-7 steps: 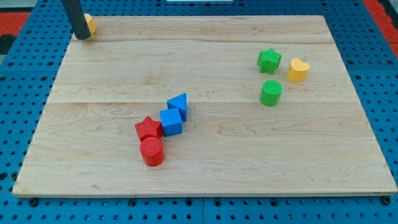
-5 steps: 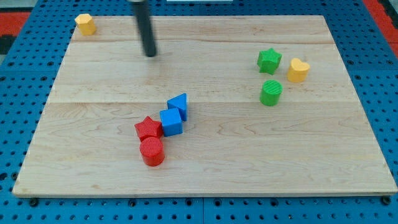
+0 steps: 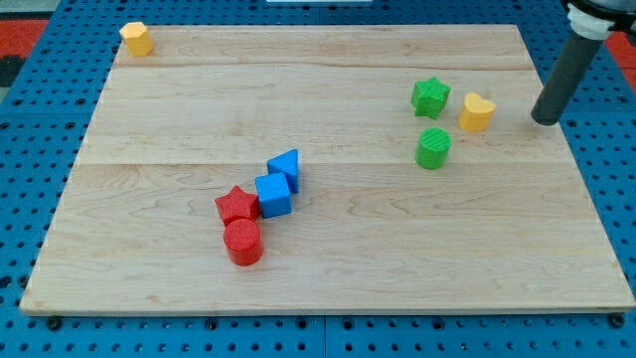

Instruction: Slide the green star towards the yellow hexagon

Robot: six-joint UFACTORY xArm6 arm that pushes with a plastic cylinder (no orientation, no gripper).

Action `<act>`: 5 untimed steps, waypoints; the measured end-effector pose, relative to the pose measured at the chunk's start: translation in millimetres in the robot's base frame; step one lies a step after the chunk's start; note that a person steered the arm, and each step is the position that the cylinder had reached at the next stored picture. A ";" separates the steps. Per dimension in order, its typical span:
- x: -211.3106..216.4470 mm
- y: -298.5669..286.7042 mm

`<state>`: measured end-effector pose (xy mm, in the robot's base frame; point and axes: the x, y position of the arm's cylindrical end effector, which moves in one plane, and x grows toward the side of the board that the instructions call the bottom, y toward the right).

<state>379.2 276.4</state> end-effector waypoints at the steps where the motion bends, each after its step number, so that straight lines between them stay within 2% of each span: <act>1: 1.0 -1.0; 3: 0.7 -6.5; 4: 4.3 -37.0; 5: -18.4 -119.0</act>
<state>360.8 157.4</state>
